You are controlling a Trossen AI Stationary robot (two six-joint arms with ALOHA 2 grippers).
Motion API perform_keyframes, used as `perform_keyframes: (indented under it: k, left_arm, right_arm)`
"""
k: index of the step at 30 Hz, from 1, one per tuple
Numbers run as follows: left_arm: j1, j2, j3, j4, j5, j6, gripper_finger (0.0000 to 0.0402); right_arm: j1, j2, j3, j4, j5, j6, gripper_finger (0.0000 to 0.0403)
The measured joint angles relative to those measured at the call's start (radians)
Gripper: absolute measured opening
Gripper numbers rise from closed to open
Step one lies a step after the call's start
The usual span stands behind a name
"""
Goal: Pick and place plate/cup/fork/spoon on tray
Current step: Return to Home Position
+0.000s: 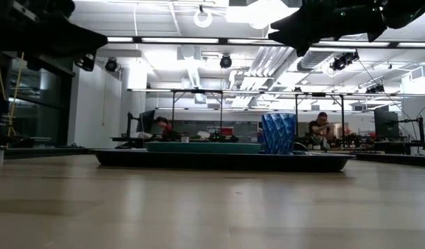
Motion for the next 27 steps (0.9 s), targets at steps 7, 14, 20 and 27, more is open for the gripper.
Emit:
perform_keyframes:
  k: [7, 14, 20, 27]
  left_arm:
    - [-0.002, -0.182, -0.067, -0.078, 0.003, -0.014, 0.0]
    - [-0.005, -0.273, -0.126, -0.088, -0.007, -0.052, 0.0]
    - [-0.042, -0.267, -0.126, -0.09, -0.012, -0.008, 0.0]
    - [-0.059, -0.266, -0.126, -0.103, -0.087, 0.055, 0.0]
  right_arm:
    - [0.0, 0.0, 0.0, 0.0, 0.0, 0.0, 0.0172]
    - [0.0, 0.0, 0.0, -0.009, 0.0, 0.0, 0.0172]
    - [0.0, 0.0, 0.0, -0.009, 0.0, 0.0, 0.0172]
    - [0.0, 0.0, 0.0, -0.009, 0.0, 0.0, 0.0172]
